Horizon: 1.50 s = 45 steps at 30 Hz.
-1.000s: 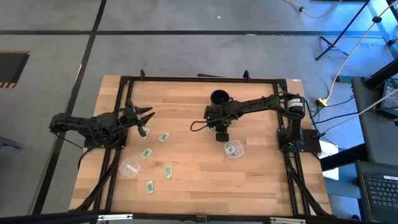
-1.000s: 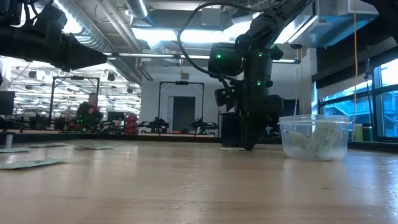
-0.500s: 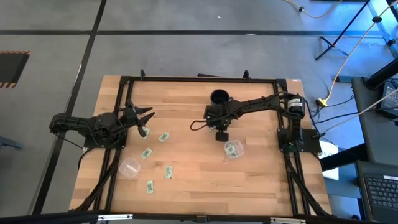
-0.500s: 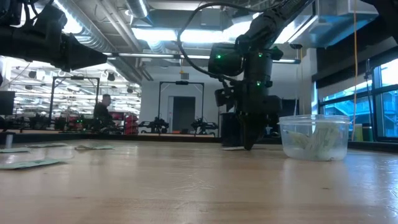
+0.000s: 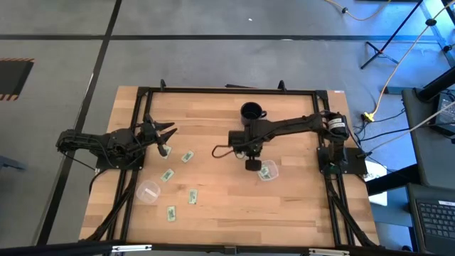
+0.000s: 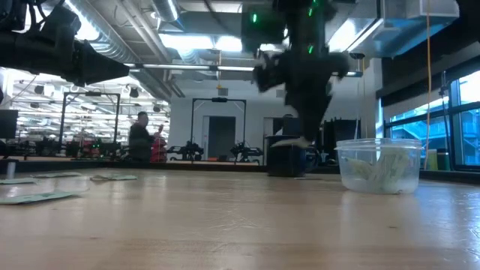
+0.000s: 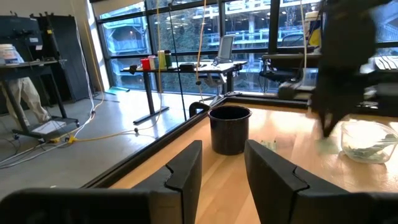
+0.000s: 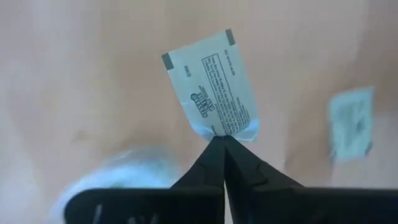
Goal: Pick and place Stevia / Truvia into bins
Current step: Put the stevia packet into the right transparent container
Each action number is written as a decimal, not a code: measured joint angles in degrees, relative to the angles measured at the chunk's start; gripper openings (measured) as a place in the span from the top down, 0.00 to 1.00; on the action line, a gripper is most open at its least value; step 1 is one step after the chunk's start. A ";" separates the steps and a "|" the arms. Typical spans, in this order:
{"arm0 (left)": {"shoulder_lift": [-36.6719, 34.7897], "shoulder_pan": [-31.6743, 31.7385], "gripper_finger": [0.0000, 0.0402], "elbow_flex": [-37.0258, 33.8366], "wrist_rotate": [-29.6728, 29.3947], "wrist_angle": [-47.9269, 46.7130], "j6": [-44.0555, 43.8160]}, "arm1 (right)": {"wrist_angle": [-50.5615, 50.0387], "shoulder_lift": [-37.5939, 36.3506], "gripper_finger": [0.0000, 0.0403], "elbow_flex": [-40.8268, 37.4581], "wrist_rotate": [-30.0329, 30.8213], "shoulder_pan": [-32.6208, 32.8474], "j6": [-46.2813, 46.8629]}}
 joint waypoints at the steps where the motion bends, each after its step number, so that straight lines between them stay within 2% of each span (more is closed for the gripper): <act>1: 0.02 0.00 0.71 0.00 0.00 0.00 -0.02 | -3.06 0.00 1.00 1.45 -0.04 1.13 1.62; 7: -0.01 -0.01 0.71 0.00 0.00 0.00 -0.02 | -16.77 -0.09 1.00 6.25 1.46 7.59 12.10; 11: -0.01 0.00 0.71 0.00 0.02 -0.02 -0.02 | -19.34 -0.22 1.00 5.08 0.57 11.06 16.57; 14: 0.02 0.01 0.71 0.00 0.18 0.00 -0.02 | -18.31 -0.22 1.00 3.06 -1.79 12.28 18.41; 21: 0.01 0.01 0.71 0.00 0.74 -0.01 -0.07 | -15.38 -0.95 1.00 -1.54 -1.78 12.59 20.95; 32: -0.01 0.01 0.71 0.00 1.11 -0.02 -0.52 | 1.45 -13.20 1.00 -15.05 -1.82 12.59 28.08; 45: 0.00 0.01 0.71 0.00 1.11 -0.02 -0.52 | 3.54 -13.29 0.98 -17.08 -1.82 12.59 29.83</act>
